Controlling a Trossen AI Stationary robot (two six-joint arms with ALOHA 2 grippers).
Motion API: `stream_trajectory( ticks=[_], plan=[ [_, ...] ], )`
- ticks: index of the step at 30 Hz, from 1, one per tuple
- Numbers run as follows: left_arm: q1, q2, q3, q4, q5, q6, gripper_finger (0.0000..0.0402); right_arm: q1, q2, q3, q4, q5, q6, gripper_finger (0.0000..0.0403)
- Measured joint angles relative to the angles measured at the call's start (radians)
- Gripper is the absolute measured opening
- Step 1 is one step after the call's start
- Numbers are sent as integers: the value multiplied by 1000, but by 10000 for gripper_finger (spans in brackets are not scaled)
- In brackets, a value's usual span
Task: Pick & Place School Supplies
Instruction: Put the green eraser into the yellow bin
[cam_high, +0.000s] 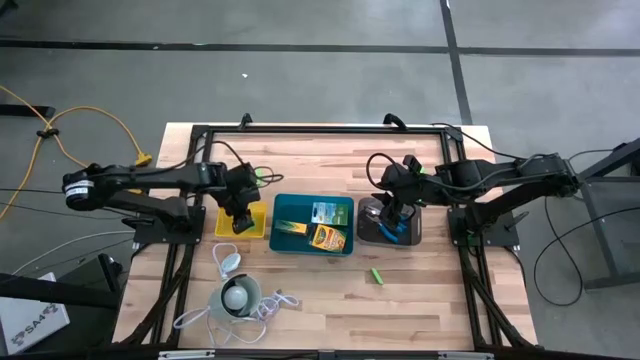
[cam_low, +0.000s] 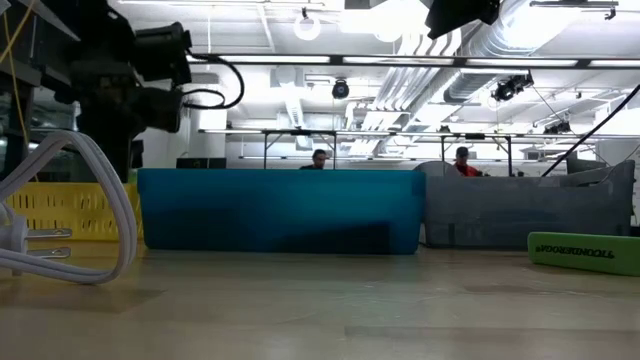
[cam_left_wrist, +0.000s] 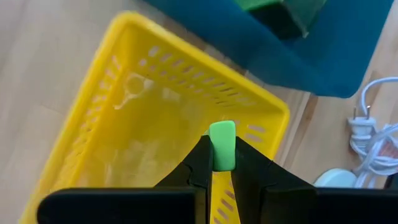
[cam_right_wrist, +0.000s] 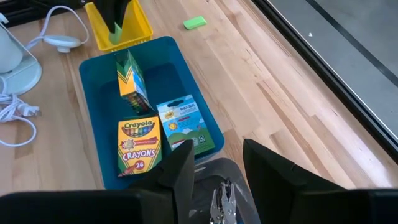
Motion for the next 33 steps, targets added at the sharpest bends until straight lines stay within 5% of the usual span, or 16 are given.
stream_trajectory(
  ticks=[22, 33],
  plan=[
    [-27, 3, -25, 37, -36, 23, 71, 0, 0, 0, -1, -3, 2, 128],
    [-27, 3, -25, 36, -182, 70, 72, 0, 0, 0, -1, -3, 3, 128]
  ],
)
